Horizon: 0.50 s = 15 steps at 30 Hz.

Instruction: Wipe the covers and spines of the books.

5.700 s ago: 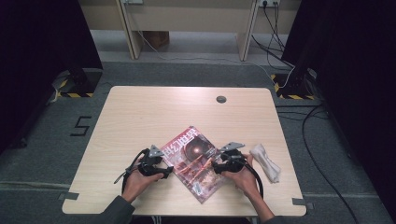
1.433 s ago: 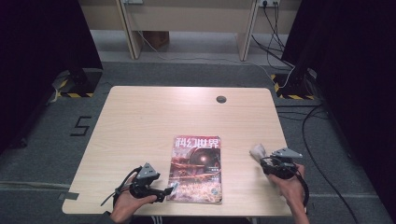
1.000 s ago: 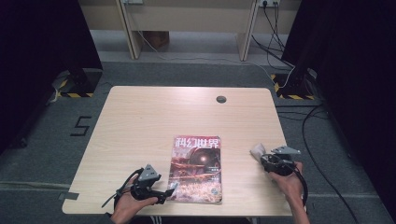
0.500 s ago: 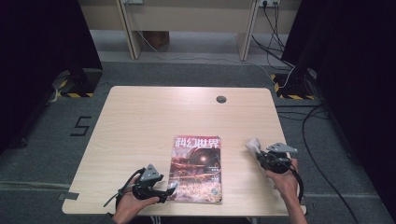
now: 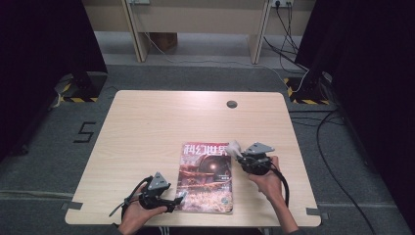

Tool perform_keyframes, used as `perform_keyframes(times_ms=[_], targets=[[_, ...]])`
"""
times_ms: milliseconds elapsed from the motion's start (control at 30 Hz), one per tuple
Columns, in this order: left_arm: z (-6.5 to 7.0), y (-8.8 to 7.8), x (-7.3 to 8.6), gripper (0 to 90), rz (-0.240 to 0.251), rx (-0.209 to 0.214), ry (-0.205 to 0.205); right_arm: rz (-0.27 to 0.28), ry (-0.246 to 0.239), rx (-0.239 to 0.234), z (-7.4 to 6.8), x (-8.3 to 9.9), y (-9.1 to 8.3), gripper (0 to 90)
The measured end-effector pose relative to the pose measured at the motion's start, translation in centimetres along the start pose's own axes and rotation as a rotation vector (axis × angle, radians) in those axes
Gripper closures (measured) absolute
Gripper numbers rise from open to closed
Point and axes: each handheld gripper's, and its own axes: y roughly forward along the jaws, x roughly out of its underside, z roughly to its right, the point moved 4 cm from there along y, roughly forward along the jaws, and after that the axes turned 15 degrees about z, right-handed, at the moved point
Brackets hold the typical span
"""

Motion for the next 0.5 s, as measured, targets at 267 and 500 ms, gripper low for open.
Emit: perform_keyframes(times_ms=[267, 500], targets=[[0.5, 0.2, 0.1, 36.9, -0.012, 0.032, 0.014, -0.034, -0.058, -0.075, -3.5, -0.9, 3.8, 77.3], [1.0, 0.5, 0.1, 40.7, -0.013, 0.063, 0.011, -0.079, -0.086, -0.096, -5.0, -0.5, 6.7, 77.1]])
